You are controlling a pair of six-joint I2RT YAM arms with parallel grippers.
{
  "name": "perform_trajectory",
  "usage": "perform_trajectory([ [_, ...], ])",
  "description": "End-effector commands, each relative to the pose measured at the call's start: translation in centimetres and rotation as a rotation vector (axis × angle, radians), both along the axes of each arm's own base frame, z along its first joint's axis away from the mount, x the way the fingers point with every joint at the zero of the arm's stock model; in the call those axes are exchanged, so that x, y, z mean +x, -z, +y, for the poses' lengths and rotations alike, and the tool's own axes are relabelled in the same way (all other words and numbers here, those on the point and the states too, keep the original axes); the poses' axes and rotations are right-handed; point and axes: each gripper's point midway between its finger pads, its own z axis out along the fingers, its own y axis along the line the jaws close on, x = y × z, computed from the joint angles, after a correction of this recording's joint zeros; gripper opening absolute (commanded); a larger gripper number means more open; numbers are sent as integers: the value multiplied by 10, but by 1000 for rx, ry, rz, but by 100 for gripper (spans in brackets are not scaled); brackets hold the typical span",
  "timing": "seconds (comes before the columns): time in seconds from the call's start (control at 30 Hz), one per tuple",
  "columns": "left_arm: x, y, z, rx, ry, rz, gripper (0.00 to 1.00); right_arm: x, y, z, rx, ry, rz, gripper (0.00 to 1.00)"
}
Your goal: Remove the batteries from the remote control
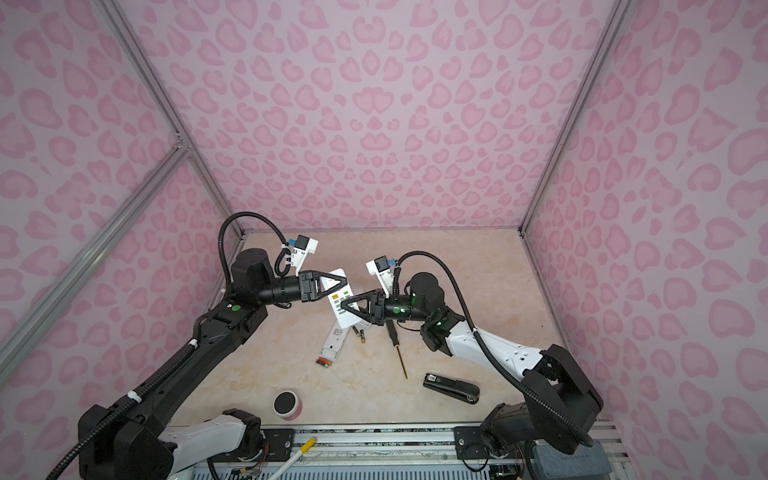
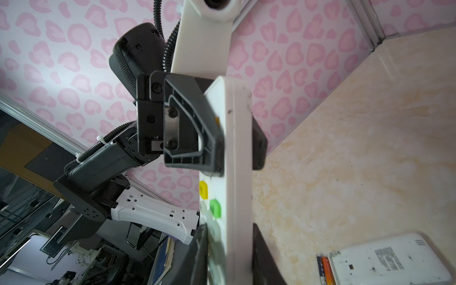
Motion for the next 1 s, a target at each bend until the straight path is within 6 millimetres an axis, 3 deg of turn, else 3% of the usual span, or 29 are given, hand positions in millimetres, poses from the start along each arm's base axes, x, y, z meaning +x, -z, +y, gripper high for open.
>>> perform_trajectory([
  [0.0,17,-12,5,-3,-85,-85,14,-15,6,4,-12,-79,-6,17],
  [0.1,18,-8,5,1,-93,-72,25,-15,0,2,-11,-61,-21,11],
  [0.2,20,-3,6,6,-102,-55,44,-9,6,-2,-82,-8,-32,7],
  [0.33,19,0,9,19,-119,-43,60,3,22,-13,-241,85,-80,3],
  [0.43,23,6,20,41,-175,-30,66,10,28,-22,-328,143,-114,2],
  [0.5,34,22,40,96,-275,38,67,15,32,-30,-394,197,-153,1],
  [0.63,52,56,90,224,-482,196,66,27,57,-49,-693,350,-315,0],
  [0.83,53,77,113,249,-650,368,62,39,78,-58,-1016,426,-515,1],
  [0.97,50,90,113,187,-694,489,62,41,84,-51,-1147,453,-663,2],
])
